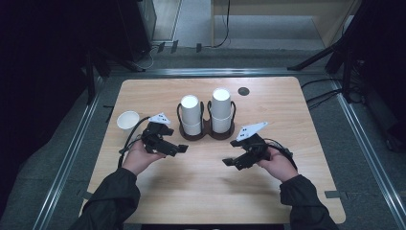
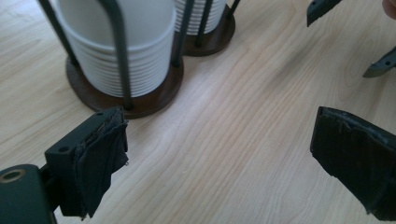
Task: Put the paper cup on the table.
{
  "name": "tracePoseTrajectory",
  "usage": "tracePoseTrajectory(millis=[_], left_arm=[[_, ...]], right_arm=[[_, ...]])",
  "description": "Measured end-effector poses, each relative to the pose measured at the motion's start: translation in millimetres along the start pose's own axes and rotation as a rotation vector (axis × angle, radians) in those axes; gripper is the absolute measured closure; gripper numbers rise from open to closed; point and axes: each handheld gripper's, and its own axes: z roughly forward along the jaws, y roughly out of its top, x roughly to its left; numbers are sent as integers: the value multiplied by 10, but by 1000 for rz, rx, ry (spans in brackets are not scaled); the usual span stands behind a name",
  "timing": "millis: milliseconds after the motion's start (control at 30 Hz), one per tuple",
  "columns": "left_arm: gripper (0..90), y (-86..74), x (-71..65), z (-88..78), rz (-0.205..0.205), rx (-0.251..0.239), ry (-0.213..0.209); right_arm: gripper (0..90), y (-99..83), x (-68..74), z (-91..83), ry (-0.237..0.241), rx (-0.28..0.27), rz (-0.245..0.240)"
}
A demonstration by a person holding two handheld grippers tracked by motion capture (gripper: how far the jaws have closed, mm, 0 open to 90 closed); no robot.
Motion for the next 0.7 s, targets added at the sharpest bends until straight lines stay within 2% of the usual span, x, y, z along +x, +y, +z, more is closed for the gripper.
tracePoseTrajectory(millis=[100,200,300,400,600,700], left_arm=[[62,13,-66,44,18,1,-2],[62,14,-106,94,13,1,-27],[62,16,-149,143,29,16,-25],[62,25,-180,186,39,25,-29],[62,32,-224,246,47,12,-62],[62,35,-252,291,58,28,-58]], right_arm=[[221,0,2,0,-1,-1,0],[221,0,3,-1,-2,0,-2],[221,1,6,1,-2,-1,-3],[221,2,10,2,-2,1,-6],[221,1,14,11,-1,6,-11],[221,0,15,16,-2,10,-11]])
